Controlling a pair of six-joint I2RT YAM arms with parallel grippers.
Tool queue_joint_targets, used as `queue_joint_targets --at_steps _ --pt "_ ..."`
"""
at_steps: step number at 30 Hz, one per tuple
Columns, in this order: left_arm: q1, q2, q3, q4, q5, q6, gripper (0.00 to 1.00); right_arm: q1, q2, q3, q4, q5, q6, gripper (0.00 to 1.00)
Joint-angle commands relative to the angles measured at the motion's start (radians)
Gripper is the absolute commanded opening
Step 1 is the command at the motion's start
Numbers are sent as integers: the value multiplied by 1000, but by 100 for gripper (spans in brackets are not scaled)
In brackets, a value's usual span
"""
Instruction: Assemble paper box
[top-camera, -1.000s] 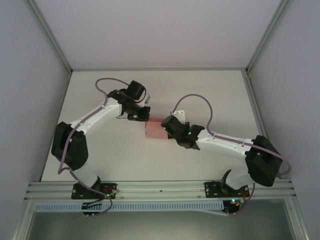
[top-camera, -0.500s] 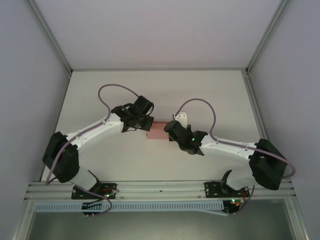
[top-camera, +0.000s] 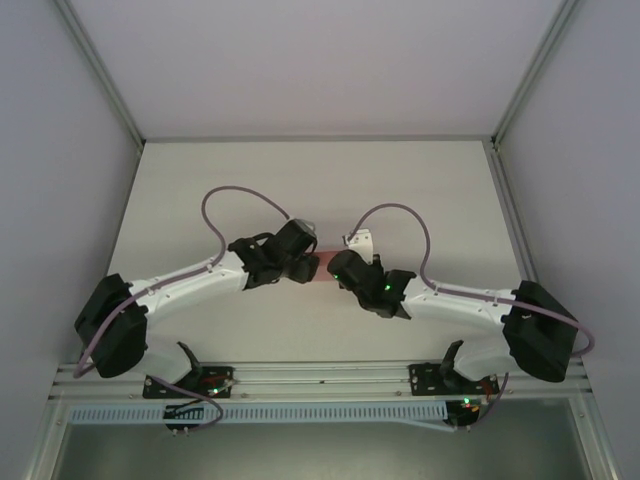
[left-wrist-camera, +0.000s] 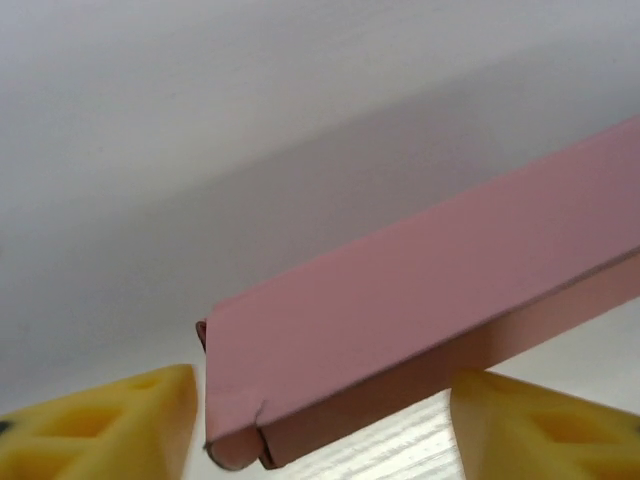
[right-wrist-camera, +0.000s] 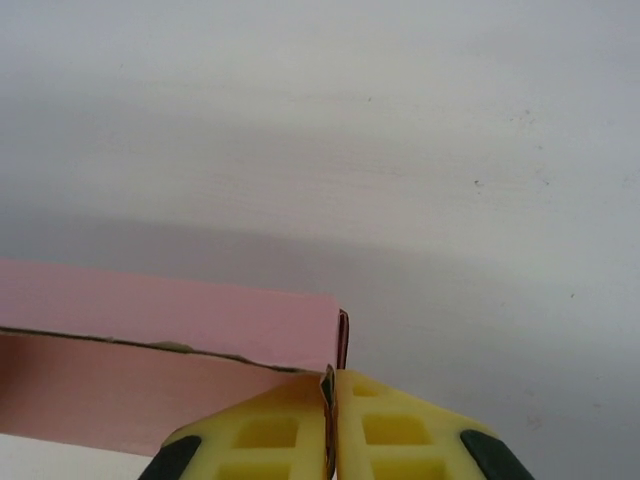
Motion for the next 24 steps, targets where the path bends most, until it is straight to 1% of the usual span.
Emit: queue_joint_targets --at_steps 1,3,5,6,7,9,10,11,13,14,18,20,22,24 --pt "1 -10 62 -67 -31 19 79 12 13 46 -119 -38 16 12" --pt "1 -11 85 -89 -33 20 80 10 12 61 -134 -31 24 16" --pt "1 -21 94 -101 -41 8 87 11 10 77 -149 -28 32 23" --pt "2 -30 95 -103 -49 -9 89 11 10 79 -152 -26 37 27" --pt "4 -42 91 -103 -46 -14 90 11 6 82 -157 -24 39 28" --pt "11 -64 94 -133 -52 -33 96 9 3 92 -169 -20 41 34" --pt "15 -76 93 -139 -51 -35 96 8 1 97 -174 -19 38 35" --pt "20 -91 94 -144 -59 -43 99 7 -1 103 -179 -18 38 36" --pt "41 -115 90 -144 -54 -64 100 0 -8 112 -185 -24 34 43" --pt "57 -126 89 -143 -47 -82 100 -4 -13 116 -184 -38 29 44" --pt "145 -164 72 -113 57 -111 100 -15 -43 122 -175 -97 3 54" --pt "199 -181 53 -56 136 -117 100 -18 -65 122 -170 -142 -10 63" --pt "249 -195 27 -4 218 -118 100 -22 -94 115 -154 -178 -22 74" --pt "288 -193 10 35 280 -119 100 -32 -123 107 -134 -207 -27 82"
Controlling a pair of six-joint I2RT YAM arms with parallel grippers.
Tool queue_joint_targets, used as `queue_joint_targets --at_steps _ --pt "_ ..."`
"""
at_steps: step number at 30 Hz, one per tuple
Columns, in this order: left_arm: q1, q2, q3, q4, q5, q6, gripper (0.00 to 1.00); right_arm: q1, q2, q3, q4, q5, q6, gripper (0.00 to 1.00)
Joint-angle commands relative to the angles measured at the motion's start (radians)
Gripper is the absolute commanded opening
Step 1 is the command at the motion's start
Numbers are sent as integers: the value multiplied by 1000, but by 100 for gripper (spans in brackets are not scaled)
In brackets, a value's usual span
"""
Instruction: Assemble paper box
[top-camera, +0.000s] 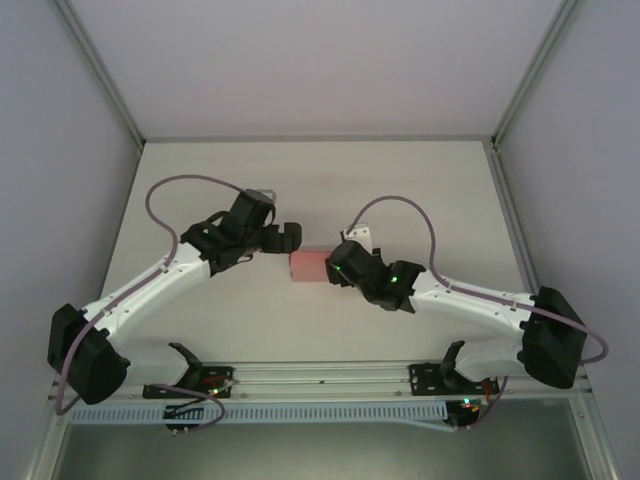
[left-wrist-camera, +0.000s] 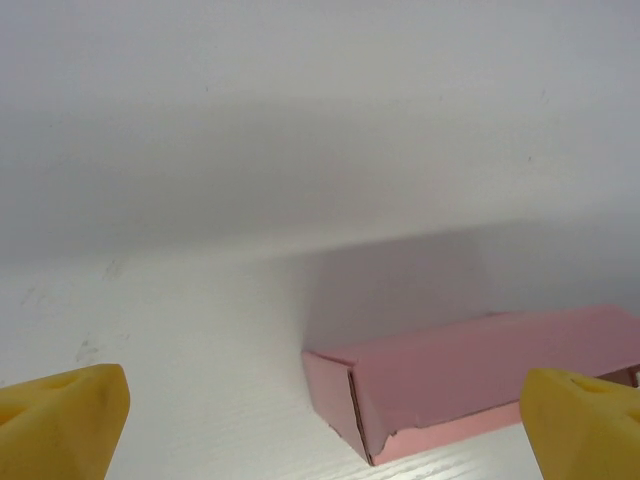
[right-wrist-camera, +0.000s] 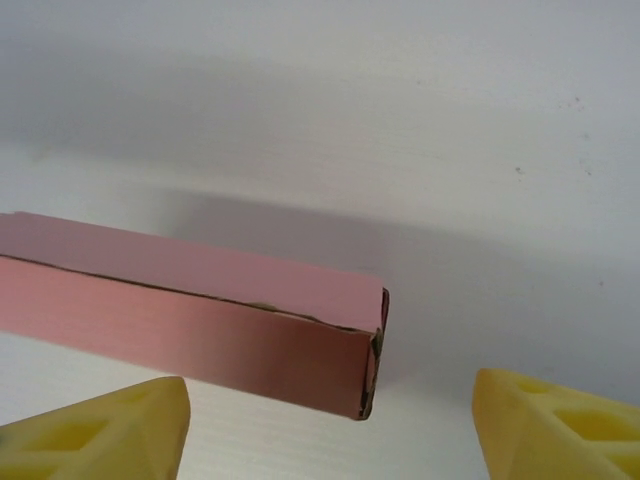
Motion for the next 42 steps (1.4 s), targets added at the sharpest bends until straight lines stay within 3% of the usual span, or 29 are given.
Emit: queue_joint_targets --at_steps 1,4,11,20,33,42 --pt "50 -6 -33 79 155 -28 100 -24 -61 6 35 -72 -9 89" --pt "65 26 -40 92 179 -23 100 -80 -80 2 63 -87 14 94" --pt "78 81 -93 152 246 -17 100 -209 -9 52 48 -142 61 93" --pt "102 101 -184 215 291 -26 95 -244 83 51 27 -149 78 86" --pt "137 62 -312 337 373 -72 90 -251 97 -76 94 -229 123 76" --pt "166 21 -443 494 478 -127 70 -255 81 -176 178 -259 144 70"
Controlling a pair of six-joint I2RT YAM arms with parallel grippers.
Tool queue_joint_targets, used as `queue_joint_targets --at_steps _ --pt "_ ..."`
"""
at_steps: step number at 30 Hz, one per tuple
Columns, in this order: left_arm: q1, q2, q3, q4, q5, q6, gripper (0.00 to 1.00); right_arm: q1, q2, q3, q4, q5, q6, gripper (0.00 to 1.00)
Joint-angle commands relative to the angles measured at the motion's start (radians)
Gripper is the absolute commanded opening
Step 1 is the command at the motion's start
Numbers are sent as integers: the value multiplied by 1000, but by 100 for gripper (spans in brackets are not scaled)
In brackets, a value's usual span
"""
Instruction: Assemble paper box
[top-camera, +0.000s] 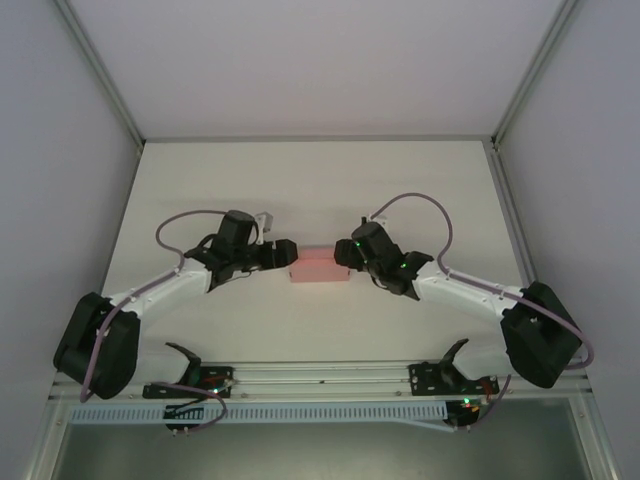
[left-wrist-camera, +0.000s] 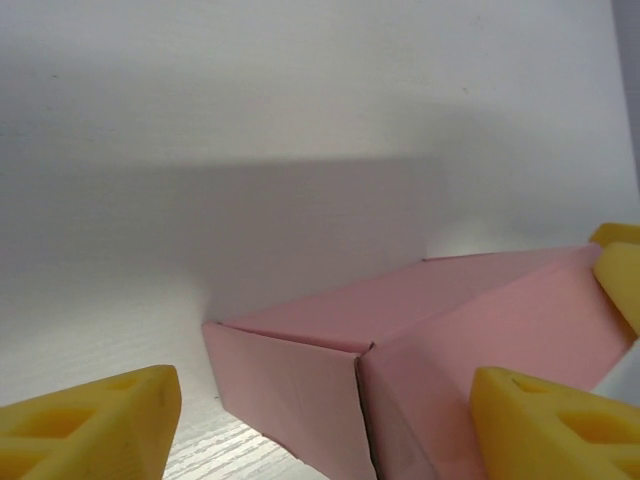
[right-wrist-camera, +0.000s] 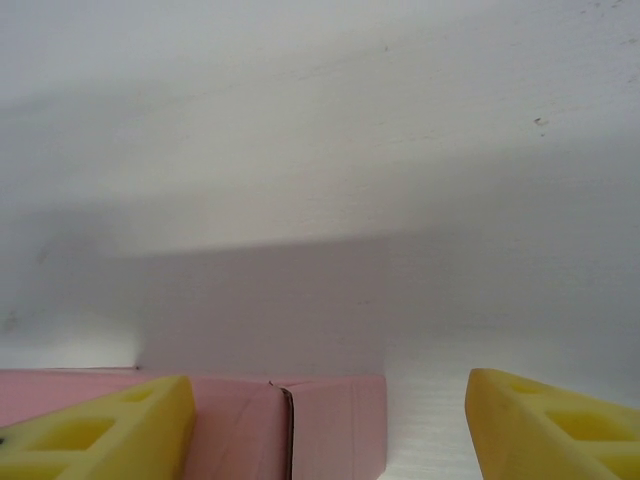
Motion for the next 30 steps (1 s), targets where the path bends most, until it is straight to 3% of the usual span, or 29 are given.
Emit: queue_joint_targets --at_steps 1,9,14,21,23,25,30 --pt "20 -16 -72 30 42 -28 66 -11 14 -70 -66 -12 12 70" --pt "26 -5 -183 191 112 -45 33 -23 17 -156 55 -68 -8 60" --pt "26 -9 -235 227 120 -30 24 -25 -3 -267 193 -104 -91 56" --pt "28 35 -256 230 121 6 10 -82 16 -375 356 -217 -85 38" --pt "28 61 -260 236 116 27 2 -83 32 -394 387 -226 -100 34" --pt "28 87 -265 249 112 33 0 -83 56 -436 479 -239 -133 31" --pt "26 143 -311 360 115 103 0 -91 168 -548 804 -270 -241 12"
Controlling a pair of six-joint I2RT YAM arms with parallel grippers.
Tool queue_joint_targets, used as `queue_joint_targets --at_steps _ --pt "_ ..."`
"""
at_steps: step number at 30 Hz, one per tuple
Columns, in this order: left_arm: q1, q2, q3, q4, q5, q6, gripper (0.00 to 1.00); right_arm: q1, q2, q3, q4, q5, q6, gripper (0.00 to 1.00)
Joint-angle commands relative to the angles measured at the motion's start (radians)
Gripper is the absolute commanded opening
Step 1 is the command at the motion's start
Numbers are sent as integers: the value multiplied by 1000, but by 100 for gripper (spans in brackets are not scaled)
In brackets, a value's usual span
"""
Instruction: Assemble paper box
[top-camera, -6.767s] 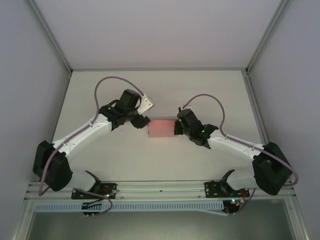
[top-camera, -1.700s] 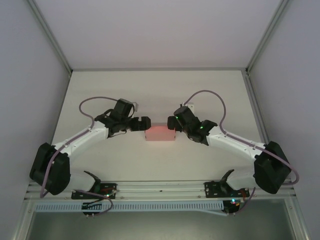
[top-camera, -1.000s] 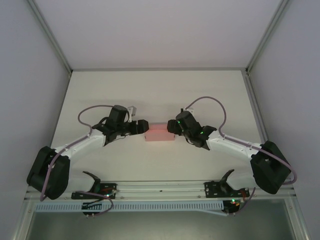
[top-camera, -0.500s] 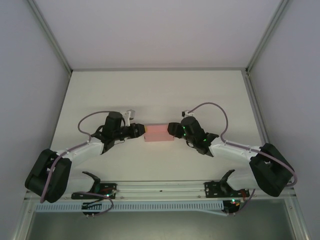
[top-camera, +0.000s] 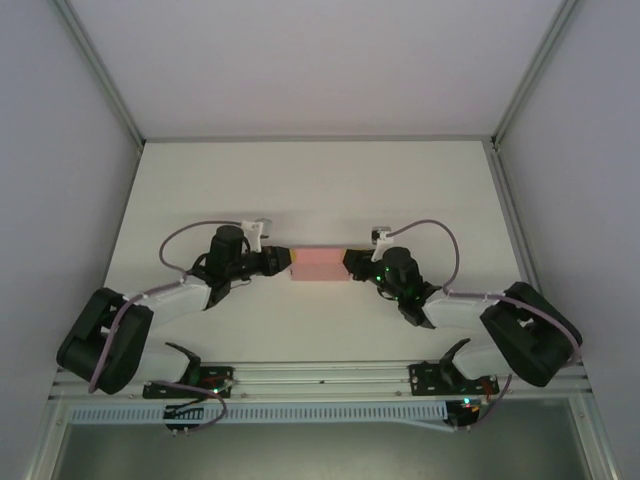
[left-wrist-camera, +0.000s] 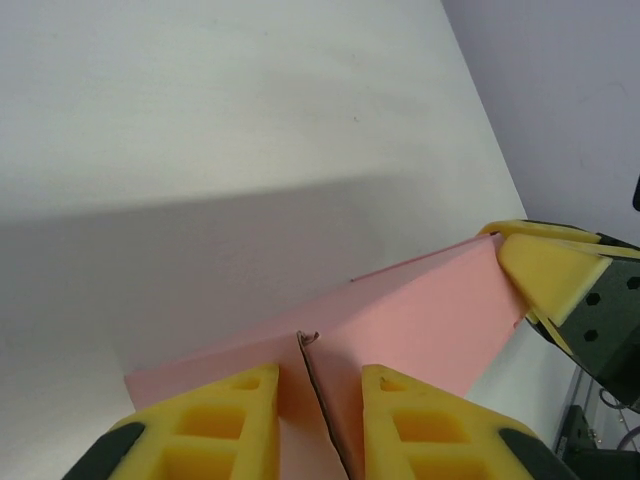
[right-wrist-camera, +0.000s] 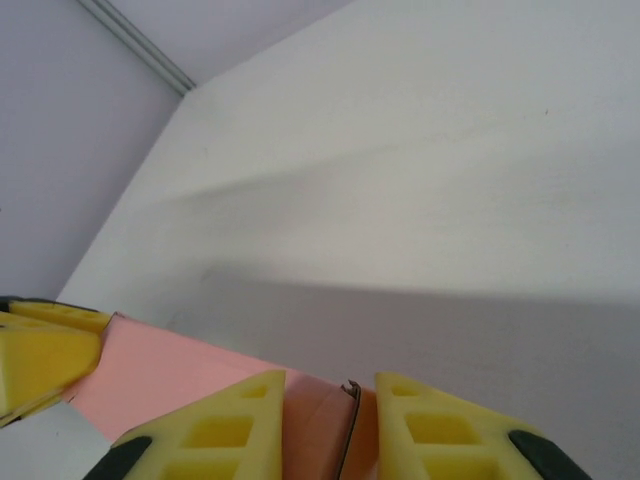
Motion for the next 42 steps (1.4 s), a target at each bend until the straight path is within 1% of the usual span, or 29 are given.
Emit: queue_joint_targets --at_steps 1,4,6,9,11,14,15,17,20,23,25,26,28,29,30,31,33,35,36,37,38,39,40,41,42 --pt "-1 105 -89 -153 -41 116 0 -8 137 -134 -55 -42 -144 10" --pt "-7 131 -103 -123 -49 145 0 -10 180 -168 89 -52 -182 0" --pt "-12 136 -124 -88 -77 161 0 -15 206 -173 129 -55 -193 0" --pt "-21 134 -162 -17 -76 185 0 -18 252 -165 156 -78 -204 0" --pt "-30 133 -162 -17 -85 187 0 -21 280 -175 198 -92 -198 0" --pt "-42 132 -158 -19 -95 191 0 -29 310 -208 315 -92 -182 0" --pt "-47 127 -152 -26 -101 196 0 -35 315 -207 326 -95 -173 0" --pt "-51 114 -137 -54 -123 202 0 -43 312 -184 293 -125 -163 0" --pt "-55 90 -105 -114 -151 217 0 -45 280 -134 173 -156 -161 0" --pt "-57 67 -57 -176 -156 221 0 -46 189 -80 6 -145 -136 0" --pt "-57 52 -19 -212 -161 212 15 -48 106 -7 -201 -101 -108 3" --pt "-57 48 5 -239 -166 206 19 -49 73 37 -319 -75 -98 5" --pt "-58 53 68 -306 -171 198 20 -49 32 129 -533 -17 -79 14" --pt "-58 57 95 -329 -172 195 22 -53 23 170 -610 -7 -73 17" --pt "-58 61 123 -355 -174 195 27 -55 18 202 -676 -5 -66 23" --pt "-58 63 145 -378 -182 196 31 -54 15 232 -725 3 -54 26" --pt "-60 62 183 -418 -202 203 37 -57 17 296 -815 22 -36 30" --pt "-60 61 222 -467 -230 220 40 -59 16 345 -870 37 -30 36" --pt "-60 60 243 -497 -246 222 43 -59 13 366 -890 41 -27 39" --pt "-61 56 261 -519 -262 226 49 -60 8 385 -906 47 -23 43" --pt "-60 52 278 -535 -266 233 61 -63 1 405 -925 54 -20 46" --pt "-60 44 295 -549 -270 237 63 -65 -6 425 -943 61 -20 48" --pt "-61 35 311 -557 -271 250 65 -69 -11 445 -959 69 -21 53" --pt "-60 25 332 -569 -278 259 70 -76 -18 470 -979 70 -21 63" --pt "-58 15 357 -593 -298 258 78 -83 -24 492 -998 72 -23 67"
